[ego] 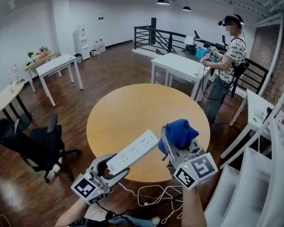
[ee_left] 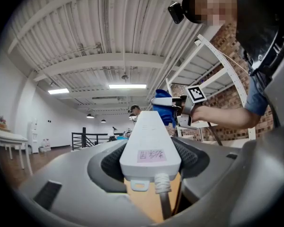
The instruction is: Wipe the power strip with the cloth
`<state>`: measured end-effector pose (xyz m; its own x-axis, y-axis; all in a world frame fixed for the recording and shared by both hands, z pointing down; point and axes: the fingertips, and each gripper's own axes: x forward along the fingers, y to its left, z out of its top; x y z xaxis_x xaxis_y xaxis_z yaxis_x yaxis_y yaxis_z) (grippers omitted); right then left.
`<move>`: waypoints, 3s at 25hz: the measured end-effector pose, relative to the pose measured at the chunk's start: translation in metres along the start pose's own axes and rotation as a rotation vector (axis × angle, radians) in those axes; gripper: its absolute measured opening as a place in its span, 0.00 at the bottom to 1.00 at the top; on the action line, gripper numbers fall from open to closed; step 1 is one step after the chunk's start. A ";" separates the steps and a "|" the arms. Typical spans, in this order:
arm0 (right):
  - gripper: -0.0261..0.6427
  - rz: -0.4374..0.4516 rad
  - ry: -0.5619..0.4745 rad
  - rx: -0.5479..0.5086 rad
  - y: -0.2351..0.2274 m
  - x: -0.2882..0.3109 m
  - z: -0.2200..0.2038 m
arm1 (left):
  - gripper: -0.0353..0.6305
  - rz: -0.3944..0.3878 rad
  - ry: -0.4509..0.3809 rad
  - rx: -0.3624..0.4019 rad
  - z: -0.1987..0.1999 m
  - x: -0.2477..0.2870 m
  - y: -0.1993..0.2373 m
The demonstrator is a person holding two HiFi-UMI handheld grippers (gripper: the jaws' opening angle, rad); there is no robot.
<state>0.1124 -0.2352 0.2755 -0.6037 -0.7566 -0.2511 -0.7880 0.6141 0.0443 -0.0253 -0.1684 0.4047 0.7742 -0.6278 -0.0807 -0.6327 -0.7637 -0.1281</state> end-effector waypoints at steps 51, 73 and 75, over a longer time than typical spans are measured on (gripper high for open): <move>0.12 -0.016 0.016 0.051 0.008 -0.016 -0.023 | 0.49 -0.004 0.098 0.092 -0.015 0.001 -0.005; 0.12 -0.024 0.052 0.030 0.039 -0.017 -0.076 | 0.49 0.172 0.152 -0.039 -0.068 0.017 0.022; 0.12 -0.021 0.060 0.042 0.042 -0.017 -0.084 | 0.49 0.184 0.168 -0.060 -0.081 0.019 0.026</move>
<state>0.0800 -0.2151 0.3625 -0.5942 -0.7807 -0.1935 -0.7956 0.6058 -0.0008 -0.0284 -0.2124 0.4795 0.6348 -0.7696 0.0687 -0.7668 -0.6384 -0.0667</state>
